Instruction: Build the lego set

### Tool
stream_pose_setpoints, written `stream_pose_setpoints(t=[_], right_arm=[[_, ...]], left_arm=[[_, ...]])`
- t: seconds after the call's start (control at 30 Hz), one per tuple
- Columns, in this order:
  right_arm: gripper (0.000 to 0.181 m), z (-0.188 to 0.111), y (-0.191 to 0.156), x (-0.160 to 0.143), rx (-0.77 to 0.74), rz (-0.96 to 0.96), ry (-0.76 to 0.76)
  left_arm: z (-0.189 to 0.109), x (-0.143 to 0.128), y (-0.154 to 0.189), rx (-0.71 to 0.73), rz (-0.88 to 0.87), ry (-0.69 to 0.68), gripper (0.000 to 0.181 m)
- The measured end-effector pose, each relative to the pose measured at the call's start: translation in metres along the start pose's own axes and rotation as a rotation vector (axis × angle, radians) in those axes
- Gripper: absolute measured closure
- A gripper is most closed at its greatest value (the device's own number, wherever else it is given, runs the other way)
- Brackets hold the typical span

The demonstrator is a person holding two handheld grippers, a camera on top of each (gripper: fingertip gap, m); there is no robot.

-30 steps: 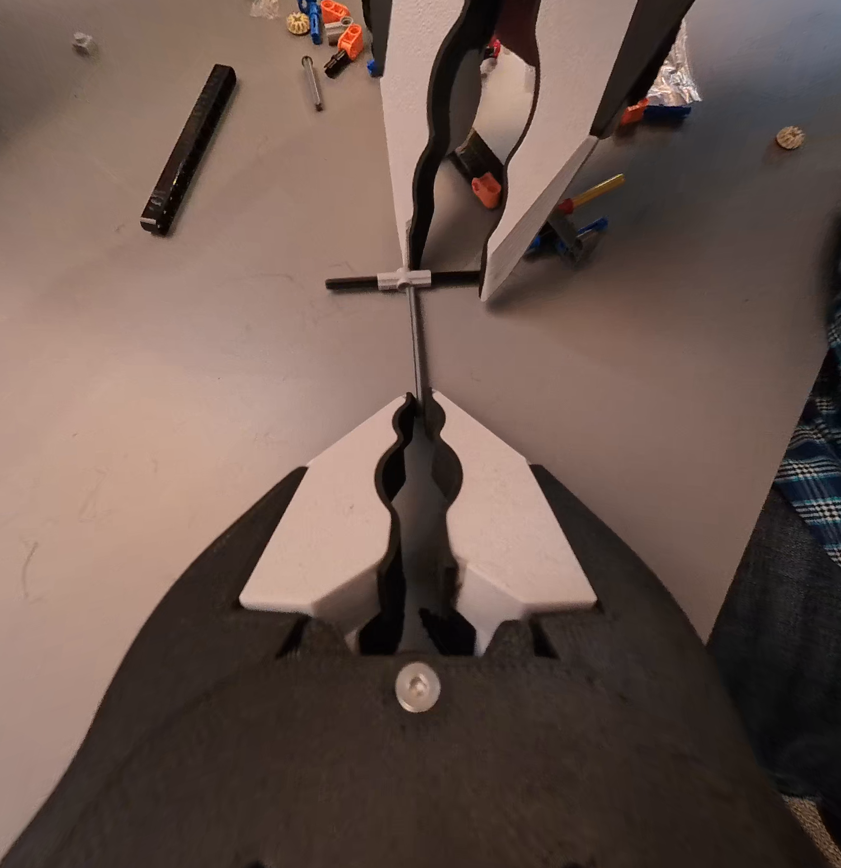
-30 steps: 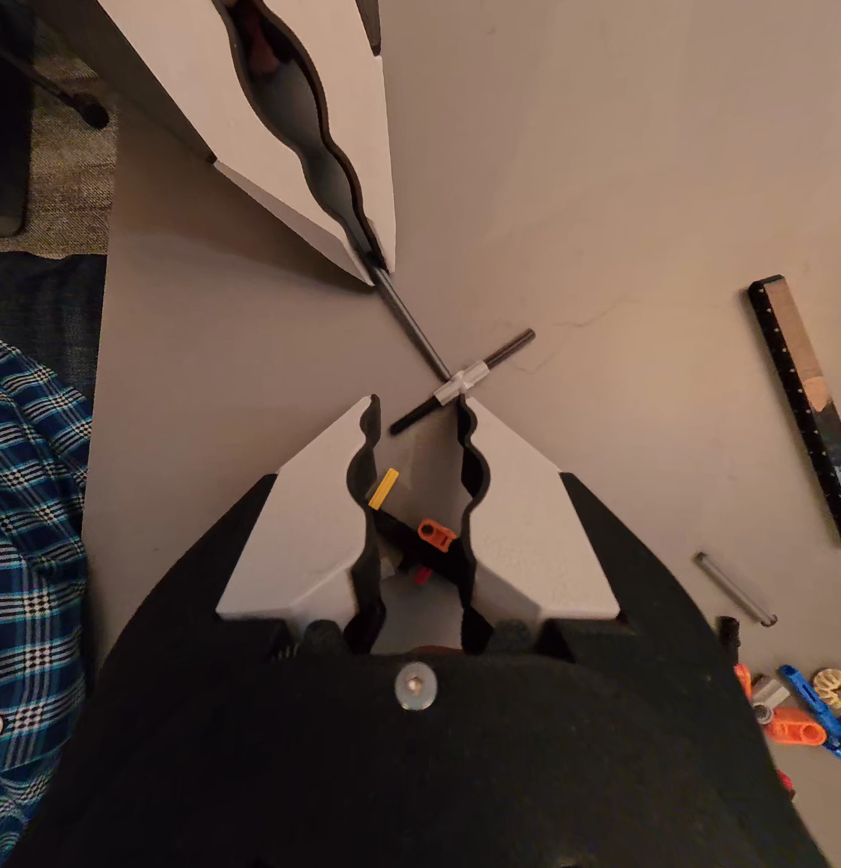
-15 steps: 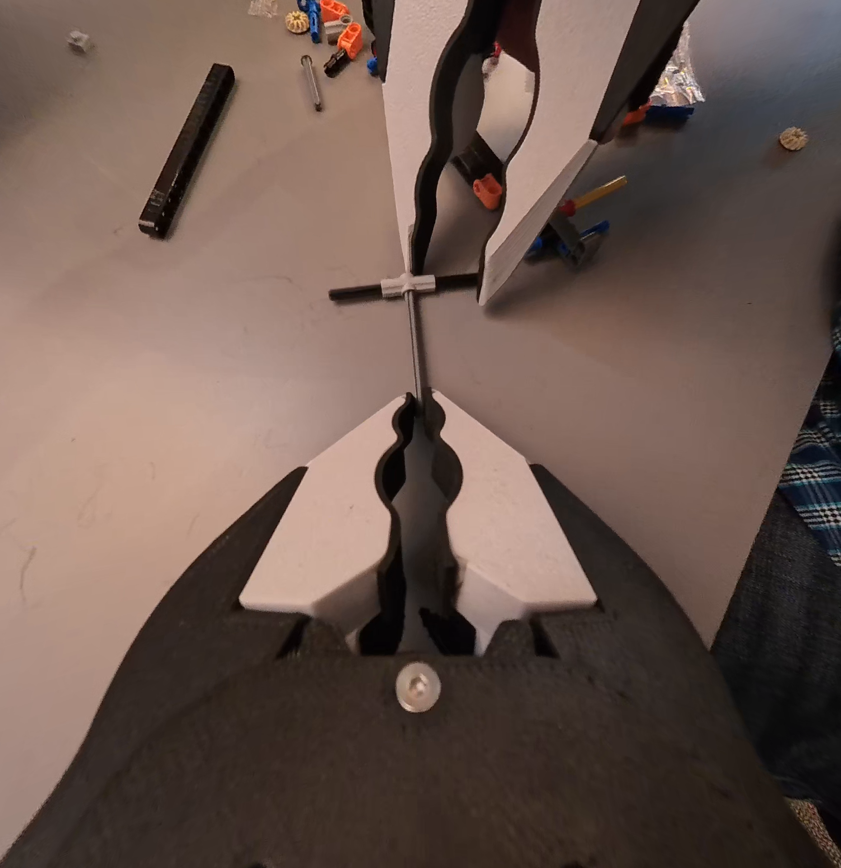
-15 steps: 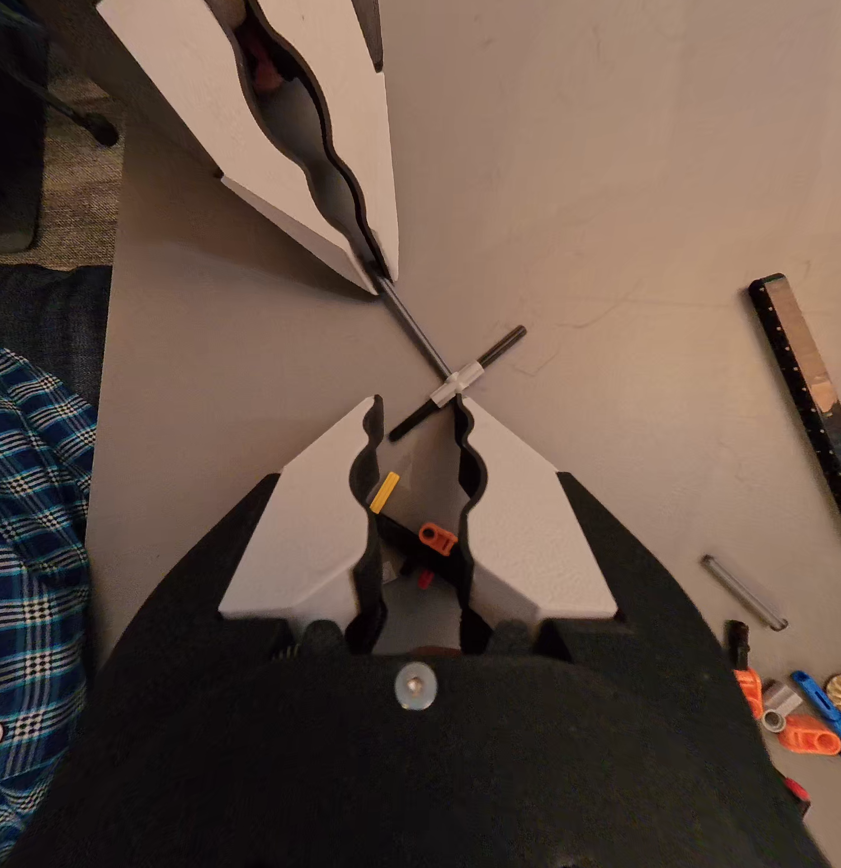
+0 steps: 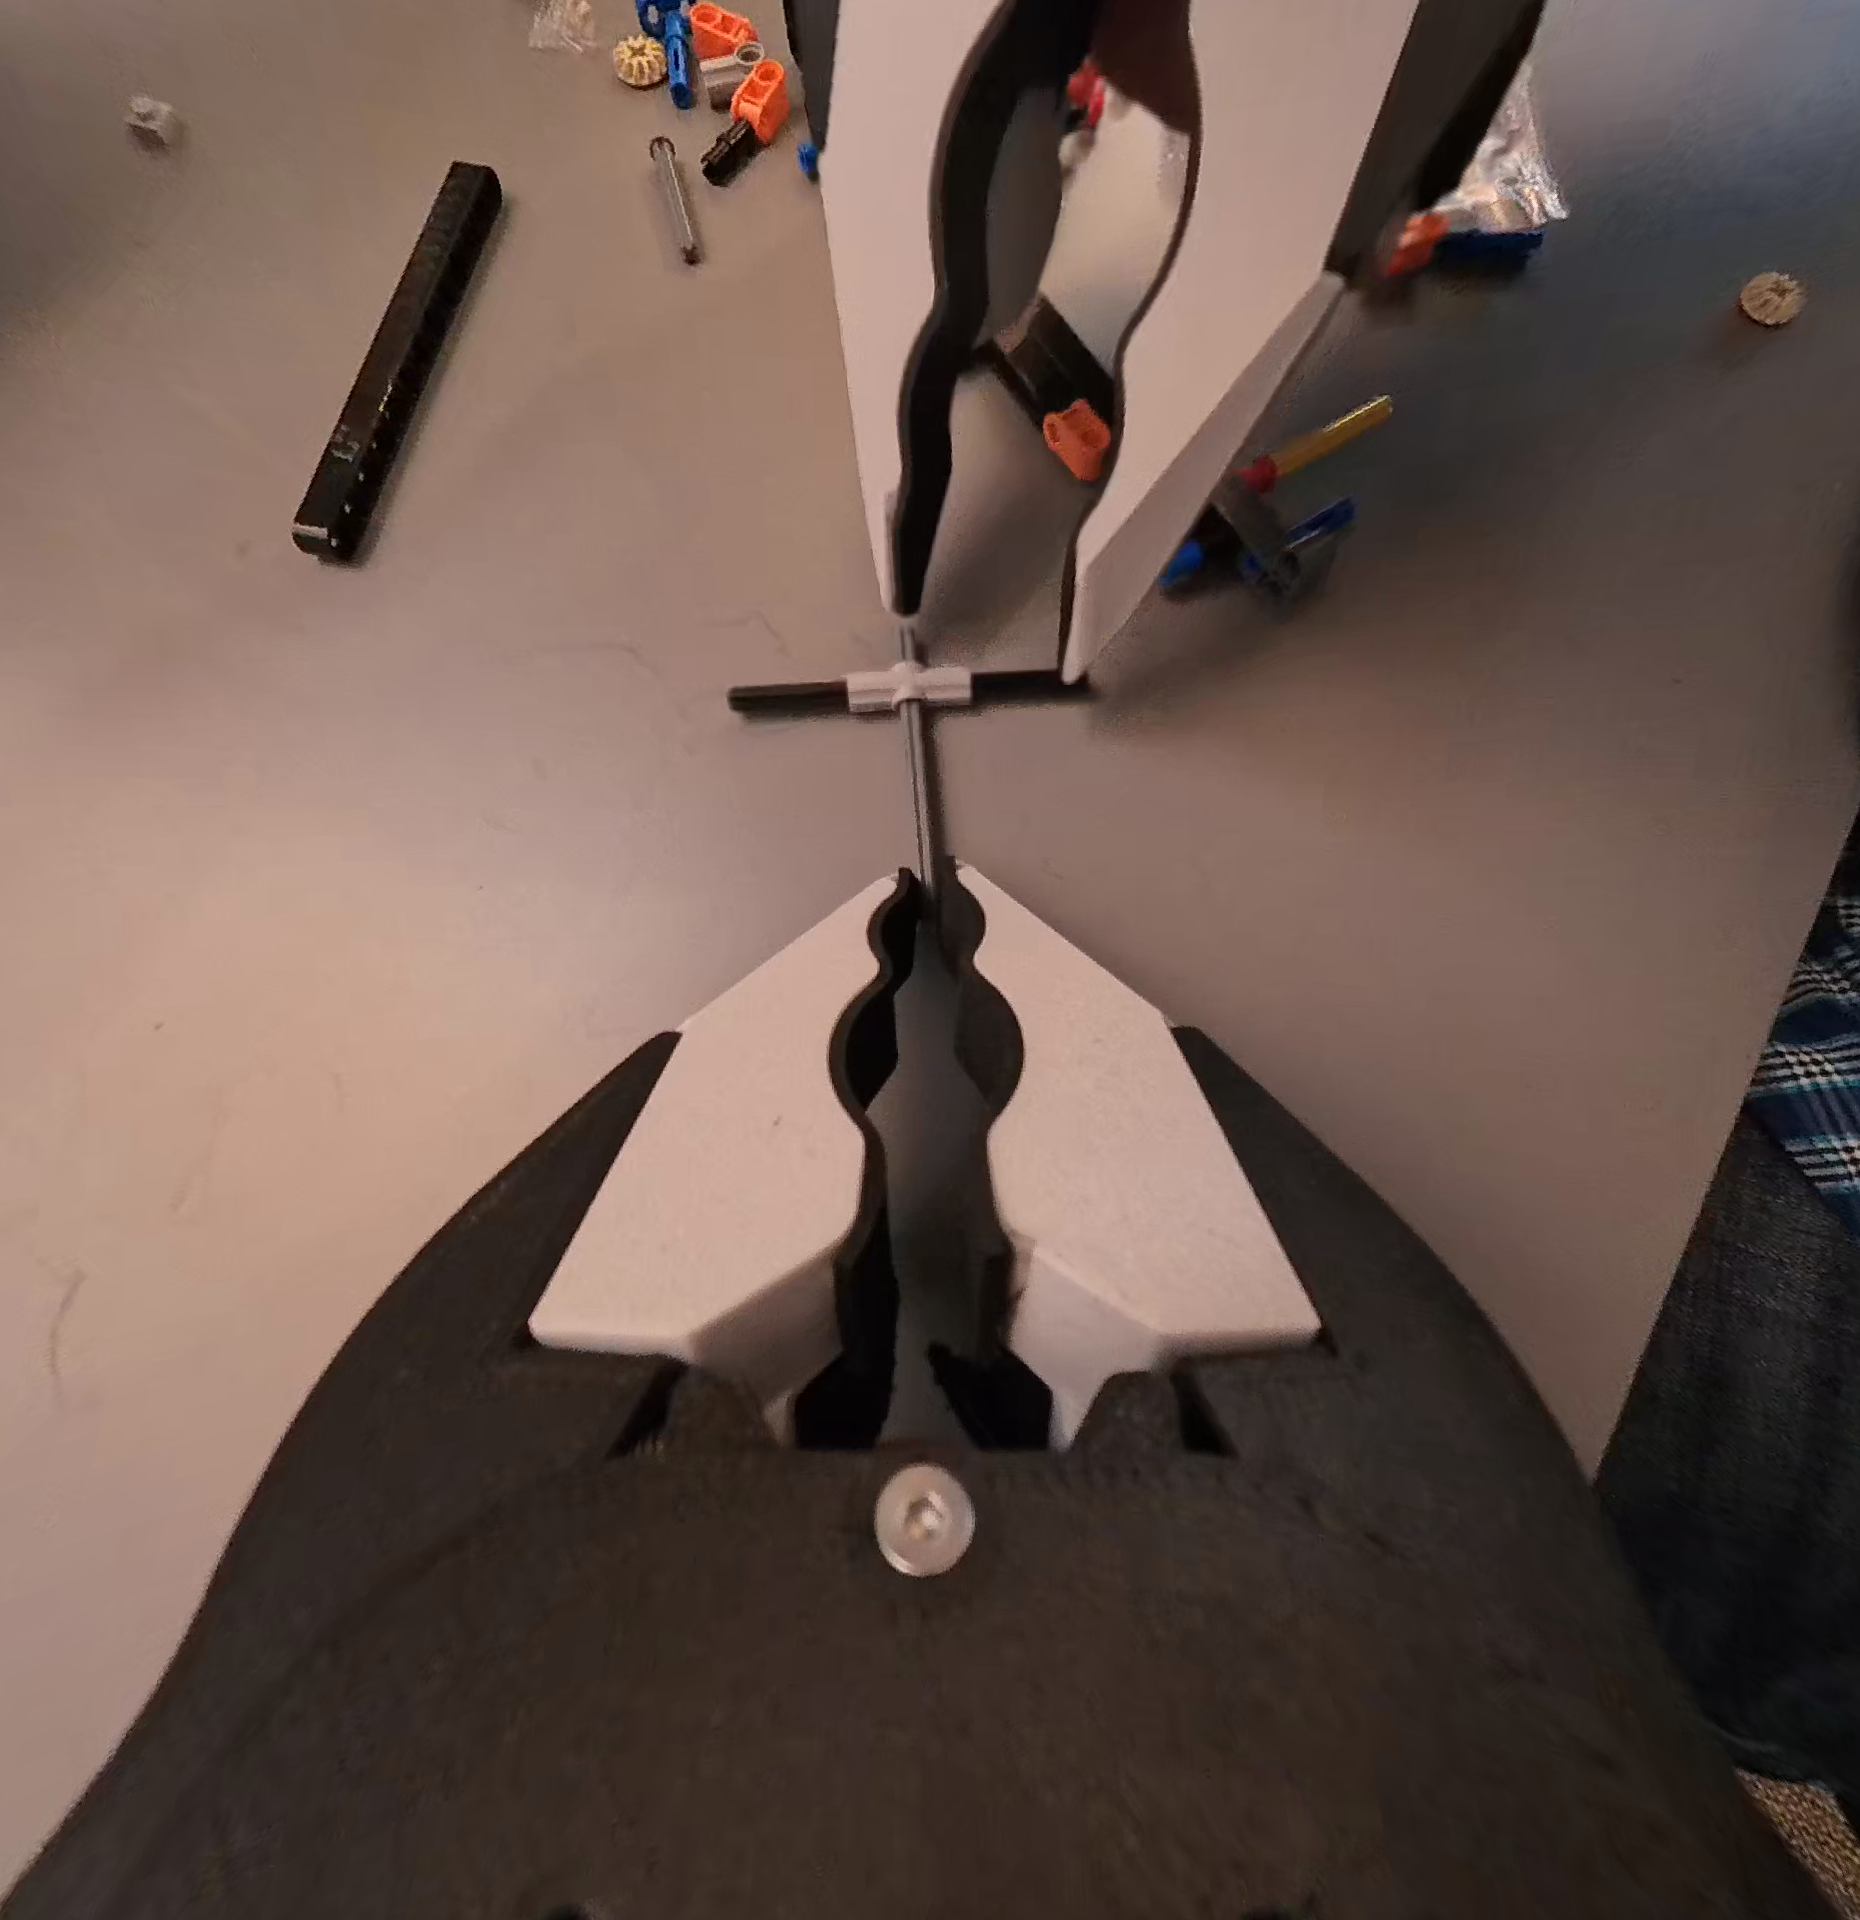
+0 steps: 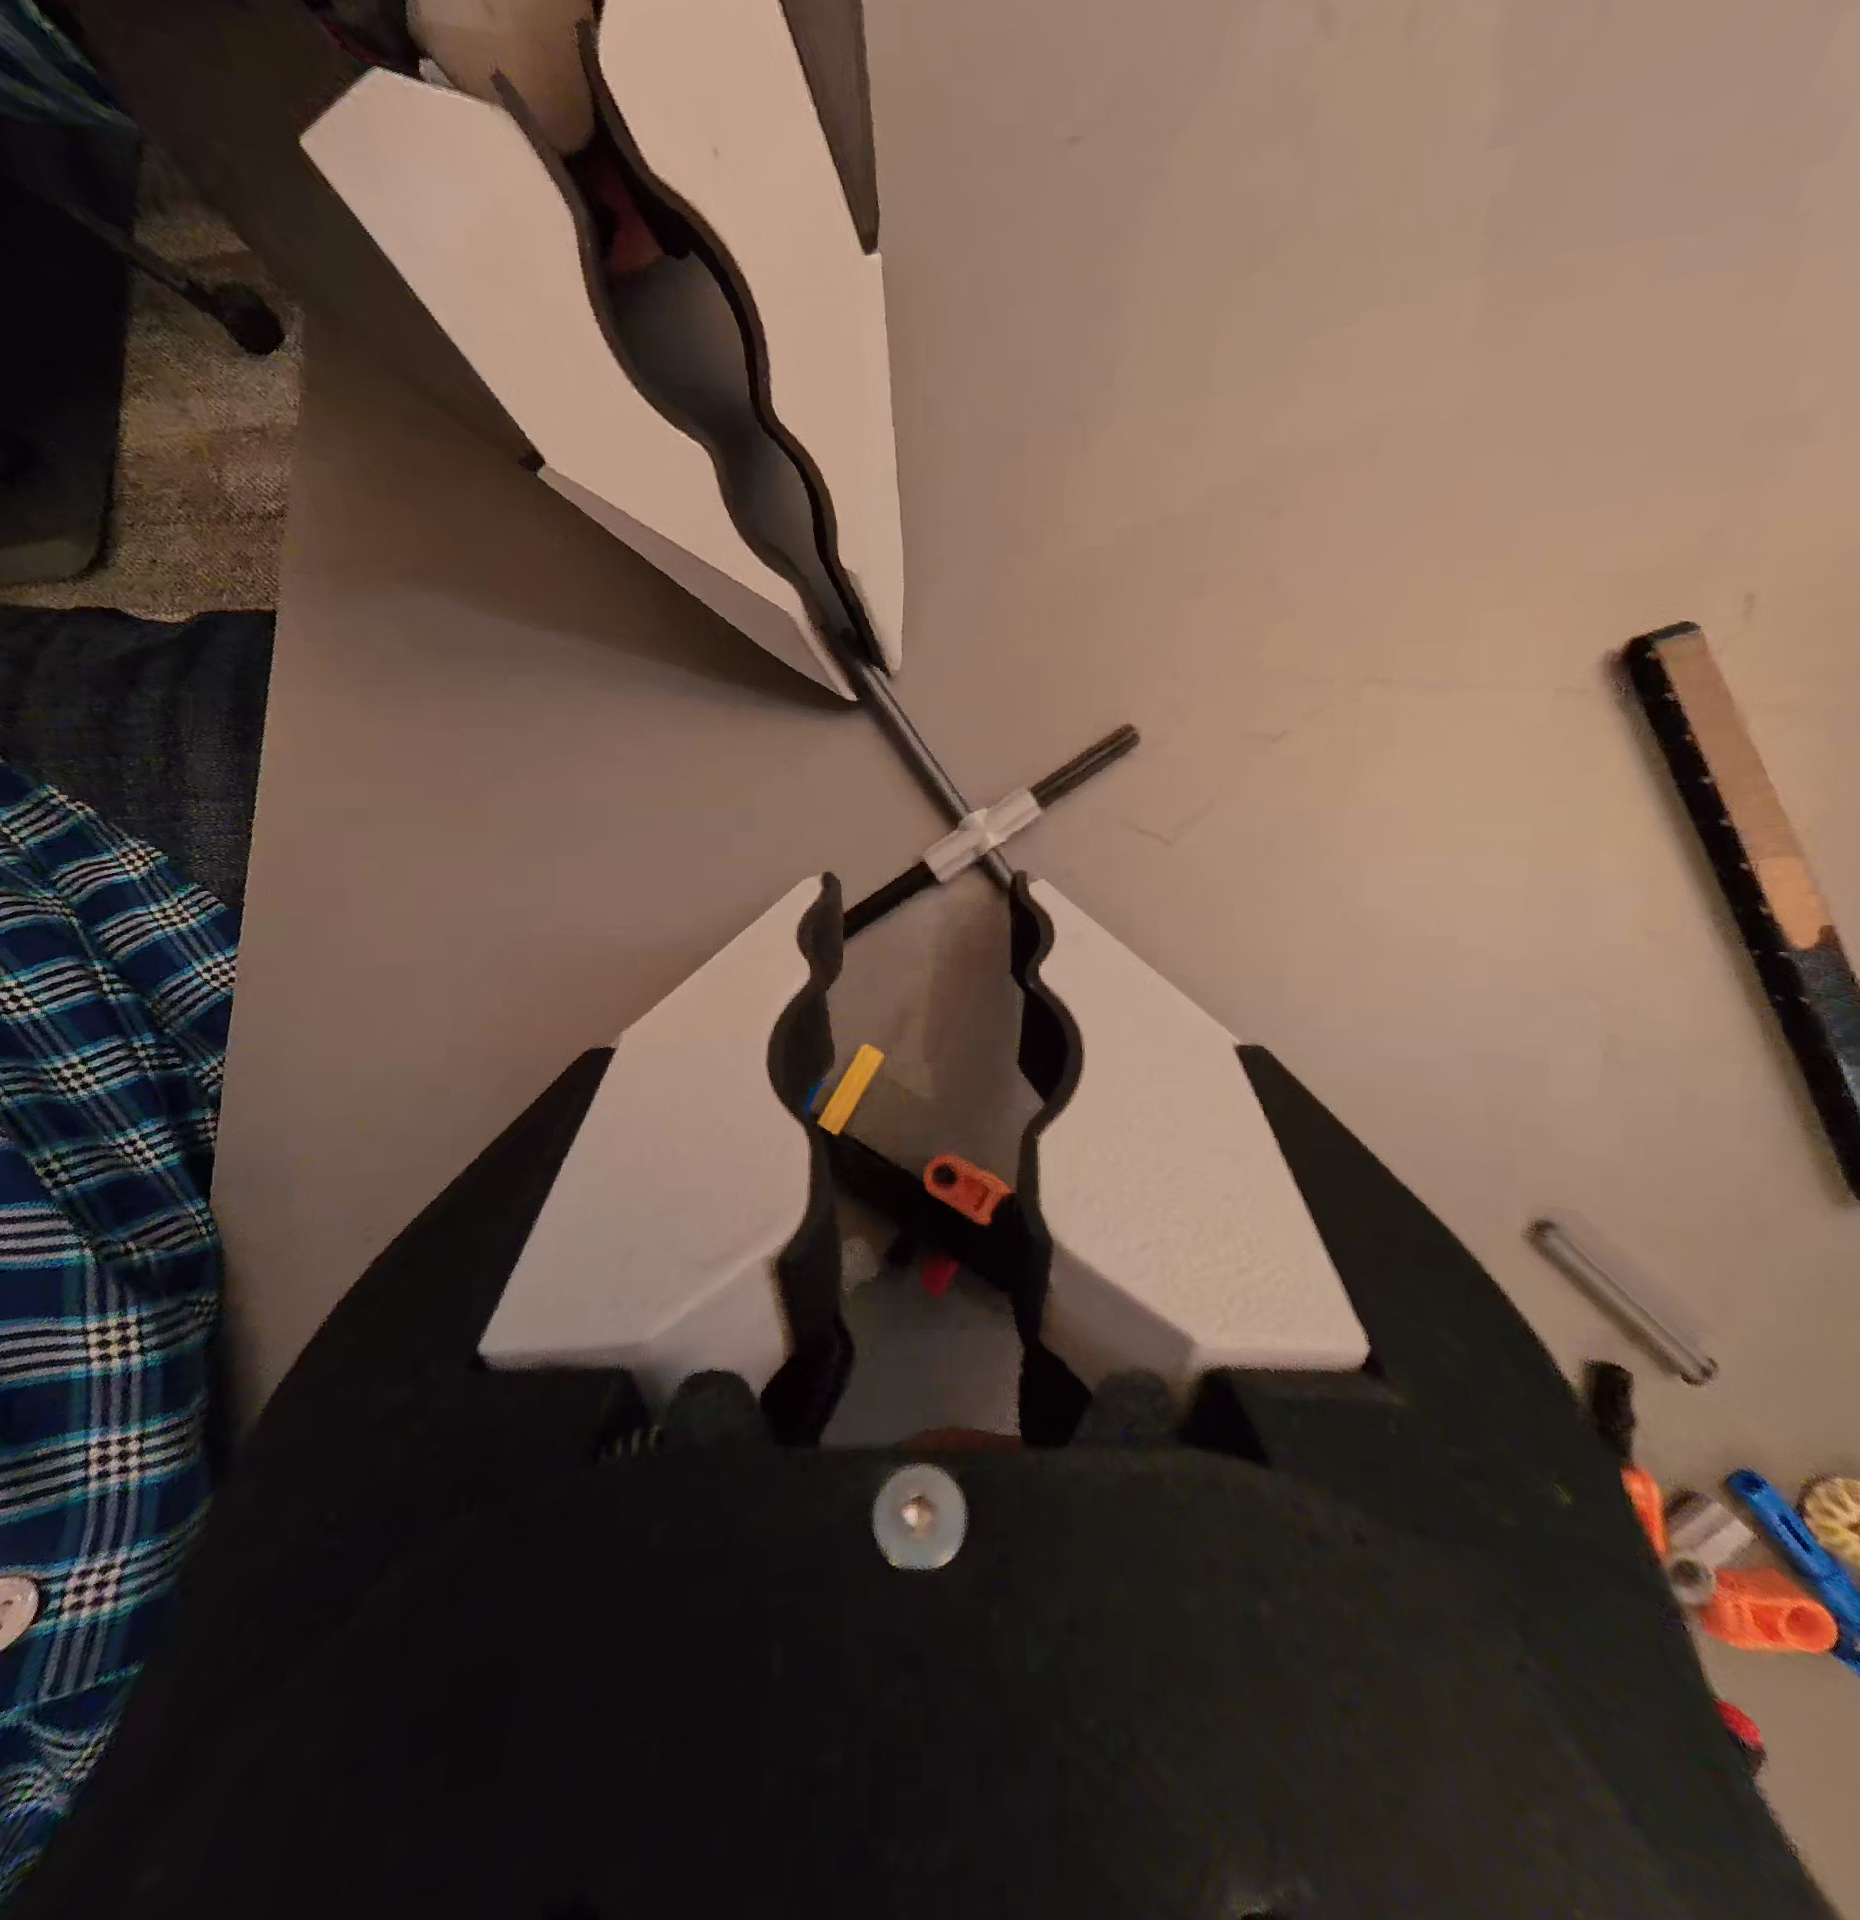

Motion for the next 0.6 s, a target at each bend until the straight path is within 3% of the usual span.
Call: stream_pose_setpoints(t=[0.43,0.6], right_arm=[[0.152,0.003,-0.007,-0.003,0.040,0.015,-0.007],[0.146,-0.005,-0.009,-0.001,0.016,0.036,0.009]], left_arm=[[0.017,0.011,0.002,-0.014,0.000,0.005,0.179],[-0.016,0.008,-0.001,-0.112,-0.041,0.054,0.145]])
Point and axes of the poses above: each gripper's, where its closed fingertips meet, z out along the fingers, x out of its top, y = z × x across the jaws, the point moved 9 cm from there along -z, back along the fingers, and after that the axes turned 14 degrees about y, right-handed, at the moved point
